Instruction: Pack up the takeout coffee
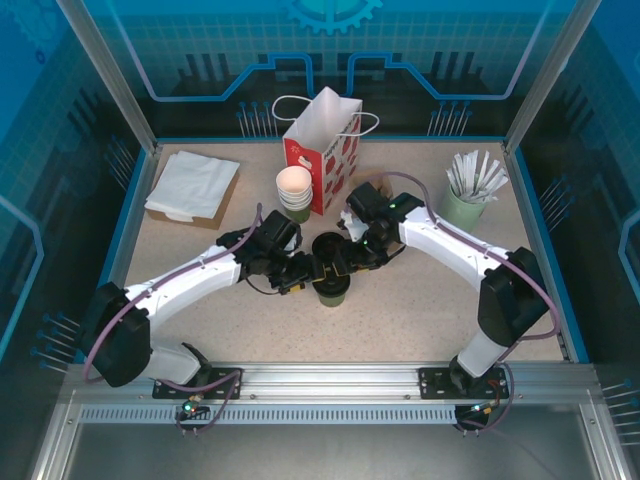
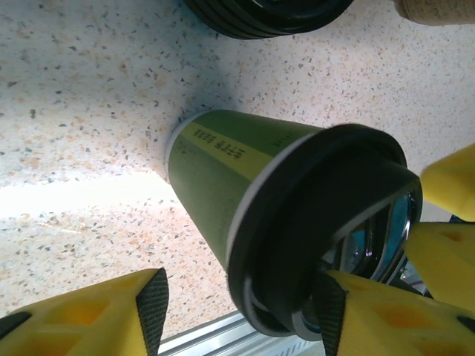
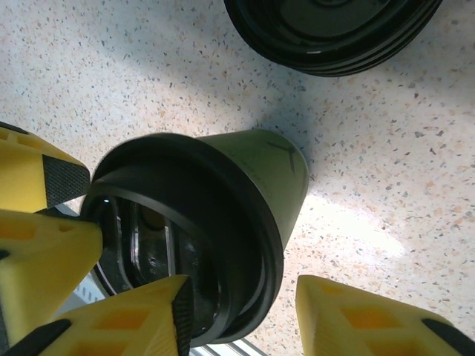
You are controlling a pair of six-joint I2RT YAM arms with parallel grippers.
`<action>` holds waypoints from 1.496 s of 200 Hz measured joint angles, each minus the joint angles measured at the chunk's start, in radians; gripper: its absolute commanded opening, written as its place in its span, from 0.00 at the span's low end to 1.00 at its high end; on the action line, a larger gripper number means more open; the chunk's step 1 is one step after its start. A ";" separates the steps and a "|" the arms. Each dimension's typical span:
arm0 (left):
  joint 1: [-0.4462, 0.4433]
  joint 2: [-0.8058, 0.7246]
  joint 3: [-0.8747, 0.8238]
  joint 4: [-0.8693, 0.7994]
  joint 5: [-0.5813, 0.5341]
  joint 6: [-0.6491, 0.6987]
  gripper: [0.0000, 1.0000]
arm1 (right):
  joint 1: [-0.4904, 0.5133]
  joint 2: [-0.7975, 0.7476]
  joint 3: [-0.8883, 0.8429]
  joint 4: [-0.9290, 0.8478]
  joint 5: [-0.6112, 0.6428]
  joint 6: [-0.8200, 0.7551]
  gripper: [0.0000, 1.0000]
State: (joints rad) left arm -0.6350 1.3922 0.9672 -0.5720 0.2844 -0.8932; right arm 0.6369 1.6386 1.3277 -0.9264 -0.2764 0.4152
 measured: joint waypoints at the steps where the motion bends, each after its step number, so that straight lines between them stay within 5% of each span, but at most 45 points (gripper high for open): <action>1: 0.000 0.000 0.000 -0.001 0.000 0.000 0.65 | 0.000 -0.001 0.000 0.000 0.000 -0.001 0.46; 104: 0.000 -0.010 0.031 -0.025 -0.008 0.001 0.68 | 0.018 -0.057 -0.043 -0.018 -0.005 -0.023 0.59; 299: 0.001 0.034 0.014 0.005 -0.006 0.001 0.67 | 0.066 -0.032 -0.071 -0.015 -0.011 0.013 0.55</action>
State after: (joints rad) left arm -0.6338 1.4261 0.9813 -0.5671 0.2779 -0.8921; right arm 0.7029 1.6066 1.2564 -0.9413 -0.2871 0.4282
